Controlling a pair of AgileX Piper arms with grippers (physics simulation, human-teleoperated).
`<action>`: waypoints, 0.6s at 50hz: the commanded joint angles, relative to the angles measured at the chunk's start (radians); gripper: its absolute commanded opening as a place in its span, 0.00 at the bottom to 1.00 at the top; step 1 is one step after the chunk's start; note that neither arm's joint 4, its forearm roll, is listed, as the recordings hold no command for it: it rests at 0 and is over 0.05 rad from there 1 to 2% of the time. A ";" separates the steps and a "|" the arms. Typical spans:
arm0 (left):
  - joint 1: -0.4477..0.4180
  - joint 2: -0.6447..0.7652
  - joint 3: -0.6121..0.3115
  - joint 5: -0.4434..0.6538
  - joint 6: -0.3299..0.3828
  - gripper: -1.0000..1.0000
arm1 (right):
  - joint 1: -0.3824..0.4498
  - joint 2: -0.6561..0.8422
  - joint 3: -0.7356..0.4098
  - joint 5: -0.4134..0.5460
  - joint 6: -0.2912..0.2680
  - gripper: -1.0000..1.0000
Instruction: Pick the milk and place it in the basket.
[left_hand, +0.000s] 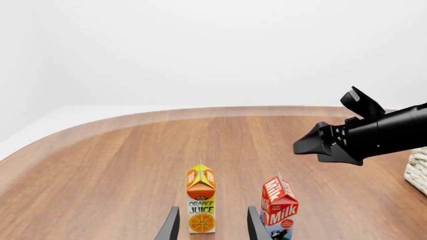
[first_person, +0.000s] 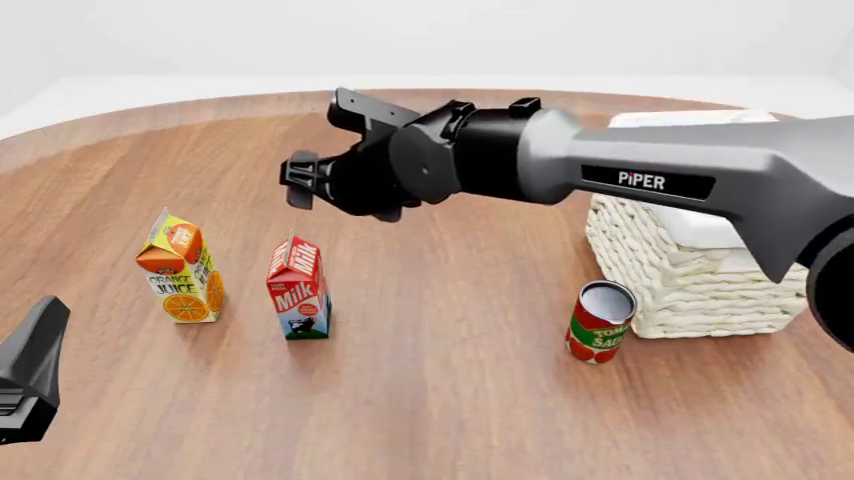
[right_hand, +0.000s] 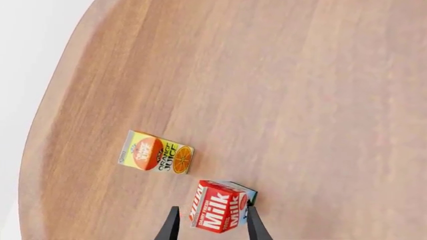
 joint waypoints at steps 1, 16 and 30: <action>0.000 0.000 0.000 0.000 0.000 1.00 | 0.004 0.015 -0.004 -0.006 0.008 1.00; 0.000 0.000 0.000 0.000 0.000 1.00 | 0.004 0.030 -0.013 -0.007 0.008 1.00; 0.000 0.000 0.000 0.000 0.000 1.00 | 0.004 0.038 -0.018 -0.006 0.003 1.00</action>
